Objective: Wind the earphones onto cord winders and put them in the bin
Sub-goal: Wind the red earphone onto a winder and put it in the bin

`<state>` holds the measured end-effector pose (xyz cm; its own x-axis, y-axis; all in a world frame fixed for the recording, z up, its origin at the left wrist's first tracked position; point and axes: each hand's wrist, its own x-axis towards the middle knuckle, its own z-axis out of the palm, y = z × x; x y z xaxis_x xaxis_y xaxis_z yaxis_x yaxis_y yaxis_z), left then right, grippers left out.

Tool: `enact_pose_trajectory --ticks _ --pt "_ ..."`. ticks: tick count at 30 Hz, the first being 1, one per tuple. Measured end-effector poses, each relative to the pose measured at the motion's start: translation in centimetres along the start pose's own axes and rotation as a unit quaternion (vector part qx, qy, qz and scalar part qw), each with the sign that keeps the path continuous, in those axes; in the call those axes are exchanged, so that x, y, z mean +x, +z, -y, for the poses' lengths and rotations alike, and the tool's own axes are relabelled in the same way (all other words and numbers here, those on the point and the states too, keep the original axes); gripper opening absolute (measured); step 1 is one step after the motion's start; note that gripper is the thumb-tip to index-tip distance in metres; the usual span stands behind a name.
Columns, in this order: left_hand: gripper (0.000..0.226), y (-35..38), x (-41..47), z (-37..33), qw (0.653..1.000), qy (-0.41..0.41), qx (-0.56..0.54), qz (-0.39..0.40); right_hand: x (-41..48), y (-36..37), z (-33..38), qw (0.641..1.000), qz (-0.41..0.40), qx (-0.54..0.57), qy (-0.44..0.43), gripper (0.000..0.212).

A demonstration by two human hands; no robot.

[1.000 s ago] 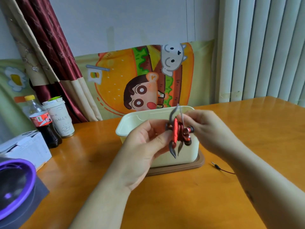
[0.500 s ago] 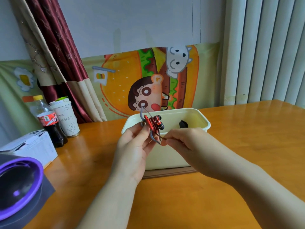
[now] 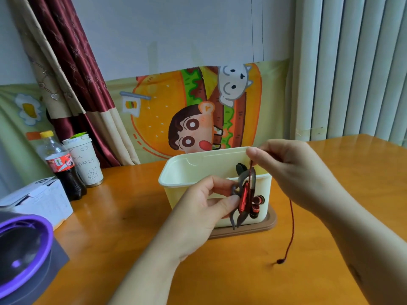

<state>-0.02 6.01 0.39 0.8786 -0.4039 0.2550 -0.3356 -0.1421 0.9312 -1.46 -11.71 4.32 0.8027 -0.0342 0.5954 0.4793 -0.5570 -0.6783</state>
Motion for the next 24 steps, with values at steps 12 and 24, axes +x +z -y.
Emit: enact_pose_trajectory --ticks 12,24 --pt "0.028 -0.2 -0.3 -1.0 0.989 0.019 -0.147 0.011 -0.1 1.9 -1.4 0.993 -0.008 0.092 0.070 0.036" --pt "0.023 -0.9 0.7 -1.0 0.930 -0.005 -0.336 -0.150 -1.9 5.3 -0.8 0.989 0.130 -0.062 -0.034 0.021"
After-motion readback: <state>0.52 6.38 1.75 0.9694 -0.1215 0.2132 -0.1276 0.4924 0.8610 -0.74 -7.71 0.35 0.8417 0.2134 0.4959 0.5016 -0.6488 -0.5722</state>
